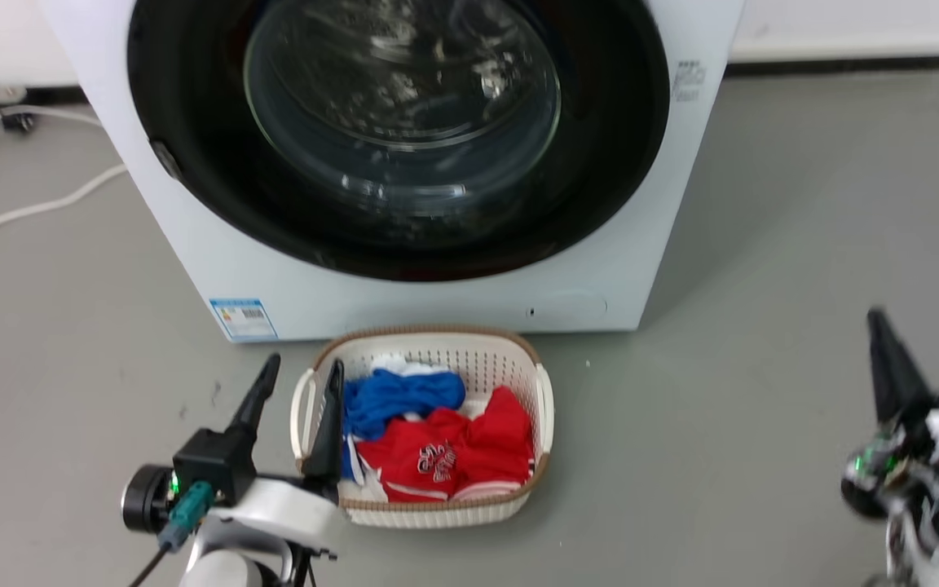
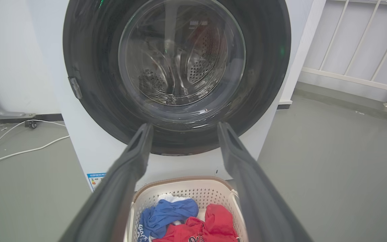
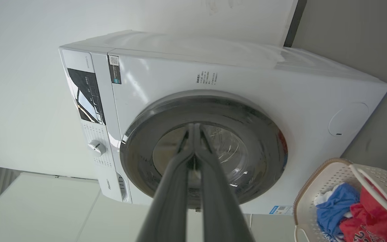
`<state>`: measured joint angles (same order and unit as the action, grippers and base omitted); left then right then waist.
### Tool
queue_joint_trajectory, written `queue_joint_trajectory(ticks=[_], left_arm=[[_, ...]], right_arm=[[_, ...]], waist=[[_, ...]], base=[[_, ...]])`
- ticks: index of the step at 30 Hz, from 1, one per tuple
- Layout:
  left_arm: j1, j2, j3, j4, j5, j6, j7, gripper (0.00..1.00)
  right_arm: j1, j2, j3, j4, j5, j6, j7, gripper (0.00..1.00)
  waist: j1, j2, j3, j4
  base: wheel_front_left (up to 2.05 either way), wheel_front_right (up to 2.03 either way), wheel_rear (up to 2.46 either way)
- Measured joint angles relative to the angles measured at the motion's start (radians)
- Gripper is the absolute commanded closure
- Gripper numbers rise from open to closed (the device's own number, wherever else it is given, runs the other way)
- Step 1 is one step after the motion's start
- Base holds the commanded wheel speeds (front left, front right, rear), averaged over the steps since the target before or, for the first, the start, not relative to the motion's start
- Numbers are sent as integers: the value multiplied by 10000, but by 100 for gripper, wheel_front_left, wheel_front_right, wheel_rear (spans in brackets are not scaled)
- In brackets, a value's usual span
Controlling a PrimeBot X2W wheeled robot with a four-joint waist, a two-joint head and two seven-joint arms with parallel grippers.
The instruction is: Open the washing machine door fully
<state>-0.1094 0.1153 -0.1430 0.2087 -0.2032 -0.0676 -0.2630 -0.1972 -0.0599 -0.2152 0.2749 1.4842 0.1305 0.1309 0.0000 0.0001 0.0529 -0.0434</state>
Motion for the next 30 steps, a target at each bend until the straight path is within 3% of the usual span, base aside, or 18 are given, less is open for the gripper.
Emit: queue_joint_trajectory(ticks=[13, 21, 30], left_arm=[[-1341, -221, -71, -675, 171, -203, 0, 0], [-1950, -357, -382, -901, 307, -374, 0, 0], [-2469, -408, -619, -1022, 393, -481, 0, 0]], right_arm=[[-5253, -1356, -428, 3751, 1189, 0, 1227, 100], [-8412, -2242, 437, 6205, 706, 0, 2086, 100], [-11110, -2479, 1603, 7898, -458, 0, 2763, 100]], waist=[[2, 0, 2154, 269], [2, 0, 3242, 735], [2, 0, 4150, 1156]], base=[[0, 0, 0], [0, 0, 0], [0, 0, 0]])
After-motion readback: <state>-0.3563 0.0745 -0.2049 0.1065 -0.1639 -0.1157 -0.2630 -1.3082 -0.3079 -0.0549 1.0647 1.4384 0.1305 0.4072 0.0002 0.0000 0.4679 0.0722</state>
